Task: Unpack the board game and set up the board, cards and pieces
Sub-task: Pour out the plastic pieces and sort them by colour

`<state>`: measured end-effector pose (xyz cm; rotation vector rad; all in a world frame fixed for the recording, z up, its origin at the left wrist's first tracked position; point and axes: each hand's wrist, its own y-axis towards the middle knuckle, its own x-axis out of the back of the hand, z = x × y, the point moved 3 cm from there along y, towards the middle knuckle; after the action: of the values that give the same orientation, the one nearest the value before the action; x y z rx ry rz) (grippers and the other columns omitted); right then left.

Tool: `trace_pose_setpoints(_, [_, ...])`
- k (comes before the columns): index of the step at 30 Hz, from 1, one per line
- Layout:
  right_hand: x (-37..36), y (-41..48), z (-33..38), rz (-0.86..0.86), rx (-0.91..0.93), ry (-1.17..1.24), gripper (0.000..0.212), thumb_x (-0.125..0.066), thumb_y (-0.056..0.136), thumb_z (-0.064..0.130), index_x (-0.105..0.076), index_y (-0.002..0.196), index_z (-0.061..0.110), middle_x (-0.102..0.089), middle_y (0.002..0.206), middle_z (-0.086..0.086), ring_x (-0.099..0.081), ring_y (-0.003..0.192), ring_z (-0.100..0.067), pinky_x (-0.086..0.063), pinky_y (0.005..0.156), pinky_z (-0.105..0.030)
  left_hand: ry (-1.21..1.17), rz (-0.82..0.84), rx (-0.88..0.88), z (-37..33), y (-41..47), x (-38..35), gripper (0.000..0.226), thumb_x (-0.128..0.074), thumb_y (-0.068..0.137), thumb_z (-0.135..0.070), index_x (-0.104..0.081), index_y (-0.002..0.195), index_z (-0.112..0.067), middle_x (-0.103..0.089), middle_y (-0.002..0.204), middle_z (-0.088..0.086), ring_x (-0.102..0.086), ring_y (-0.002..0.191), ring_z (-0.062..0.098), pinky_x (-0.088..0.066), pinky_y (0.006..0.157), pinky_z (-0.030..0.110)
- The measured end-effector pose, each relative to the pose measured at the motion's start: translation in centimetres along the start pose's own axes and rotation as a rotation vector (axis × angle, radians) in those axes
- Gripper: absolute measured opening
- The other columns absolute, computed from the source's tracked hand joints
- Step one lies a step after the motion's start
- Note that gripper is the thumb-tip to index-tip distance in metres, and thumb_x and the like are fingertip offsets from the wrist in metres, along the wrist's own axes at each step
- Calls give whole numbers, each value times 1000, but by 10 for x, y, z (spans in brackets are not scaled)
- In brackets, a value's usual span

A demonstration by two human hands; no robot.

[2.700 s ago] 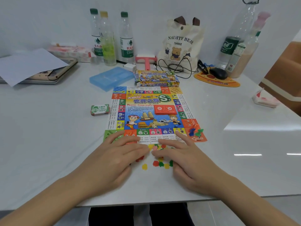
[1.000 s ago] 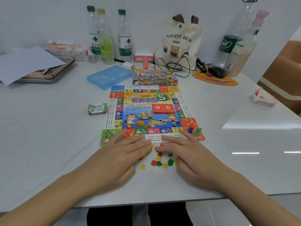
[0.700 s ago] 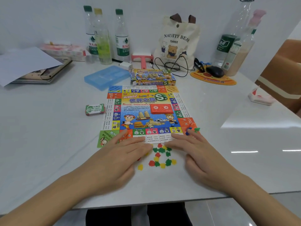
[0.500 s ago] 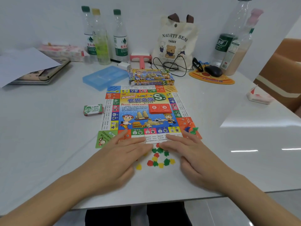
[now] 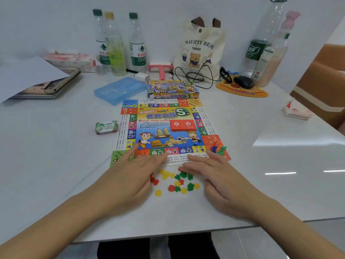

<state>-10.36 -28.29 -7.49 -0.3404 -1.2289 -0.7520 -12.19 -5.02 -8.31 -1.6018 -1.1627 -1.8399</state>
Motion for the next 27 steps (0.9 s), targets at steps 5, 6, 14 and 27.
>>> trace_pose_setpoints(5, [1,-2,-1,-12,-13,11,55,-26,86,23,-44,137,32,-47,143,12,-23,139,7,-12,119,-30,-7,10,10,5,-1,-1,58,-33,82,-21,-36,140,-17,-62,129,-1,-57,120,12,-19,108,44])
trace_pose_setpoints(6, [1,-3,-2,-20,-12,15,55,-26,86,22,-45,137,31,-47,142,12,-24,139,7,-14,119,-31,-6,5,3,4,-2,-1,57,-34,82,-21,-37,139,-17,-62,128,0,-56,120,12,-19,108,44])
trace_pose_setpoints(14, [5,-14,1,-63,81,43,57,-32,82,13,-50,135,23,-51,139,11,-33,138,-1,-21,115,-38,-113,-12,-123,-8,-10,3,50,-41,83,-20,-51,131,-28,-54,135,-12,-44,131,11,-20,110,53])
trace_pose_setpoints(27, [2,-22,4,-52,136,-1,54,-36,82,11,-49,133,27,-53,138,6,-32,139,-2,-21,114,-39,13,82,-138,-20,-8,1,53,-41,79,-24,-55,129,-34,-54,135,-2,-44,130,21,-22,107,55])
